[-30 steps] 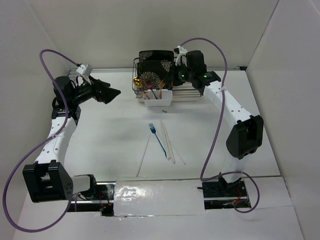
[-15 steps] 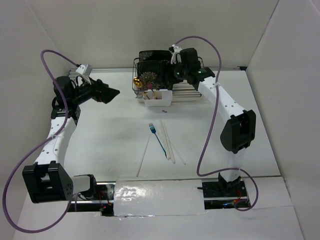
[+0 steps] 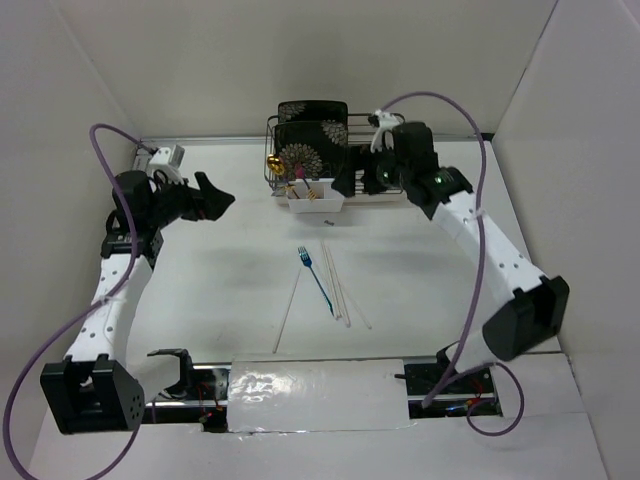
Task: Sort the eating utensils into containers
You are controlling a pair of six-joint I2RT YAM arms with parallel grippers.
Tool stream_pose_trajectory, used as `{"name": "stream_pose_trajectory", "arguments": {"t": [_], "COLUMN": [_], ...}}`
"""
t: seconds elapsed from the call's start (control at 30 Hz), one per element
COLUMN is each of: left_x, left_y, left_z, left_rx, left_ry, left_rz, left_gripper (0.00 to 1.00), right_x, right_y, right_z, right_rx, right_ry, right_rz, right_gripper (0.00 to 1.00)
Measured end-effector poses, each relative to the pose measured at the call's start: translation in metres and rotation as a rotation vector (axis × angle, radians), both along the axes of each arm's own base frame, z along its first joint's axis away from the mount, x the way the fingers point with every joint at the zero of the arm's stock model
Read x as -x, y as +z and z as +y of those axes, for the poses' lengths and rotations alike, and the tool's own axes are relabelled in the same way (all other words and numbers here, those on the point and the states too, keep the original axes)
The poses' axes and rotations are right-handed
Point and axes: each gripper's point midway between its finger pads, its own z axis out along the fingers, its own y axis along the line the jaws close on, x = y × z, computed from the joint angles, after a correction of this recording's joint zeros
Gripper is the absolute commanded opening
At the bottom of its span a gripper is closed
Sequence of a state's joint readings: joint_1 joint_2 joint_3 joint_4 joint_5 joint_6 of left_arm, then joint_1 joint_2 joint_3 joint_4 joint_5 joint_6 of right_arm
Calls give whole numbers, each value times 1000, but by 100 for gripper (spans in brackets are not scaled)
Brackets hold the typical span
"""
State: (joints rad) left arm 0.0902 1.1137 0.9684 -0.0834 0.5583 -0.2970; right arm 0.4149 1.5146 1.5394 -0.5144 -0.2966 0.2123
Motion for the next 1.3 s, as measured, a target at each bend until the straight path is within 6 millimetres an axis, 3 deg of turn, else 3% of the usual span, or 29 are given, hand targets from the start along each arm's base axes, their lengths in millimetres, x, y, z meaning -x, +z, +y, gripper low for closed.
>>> {"name": "stream_pose_trajectory", "arguments": {"t": [0.07, 0.27, 0.43, 0.63, 0.8, 1.0, 1.1, 1.3], "left_x": [11, 42, 63, 83, 85, 93, 95, 94], "left_y": [-10, -53, -82, -101, -104, -118, -121, -120], "left_z": [-5, -18, -31, -48, -50, -52, -52, -50], "left_rx": [12, 55, 110, 137, 121, 117, 113, 102], "left_ry": [7, 23, 18, -22, -11, 10, 14, 31], "left_rz": [43, 222, 355, 446, 453, 497, 507, 495], "left_gripper": [98, 96, 95, 95, 95, 96, 96, 97], "right_x": [27, 114, 153, 154, 154, 142, 134, 114], "right_y": [-23, -130, -179, -197, -212, -233, -230, -233], "right_z": [-9, -14, -8, 8, 30, 58, 70, 90], "right_rx": [11, 109, 181, 222, 279, 324, 323, 344], "right_ry": [-1, 44, 51, -4, 11, 59, 87, 132], "right_rz": [31, 225, 318, 318, 301, 279, 251, 200], "right_gripper": [92, 85, 71, 63, 57, 46, 40, 39]}}
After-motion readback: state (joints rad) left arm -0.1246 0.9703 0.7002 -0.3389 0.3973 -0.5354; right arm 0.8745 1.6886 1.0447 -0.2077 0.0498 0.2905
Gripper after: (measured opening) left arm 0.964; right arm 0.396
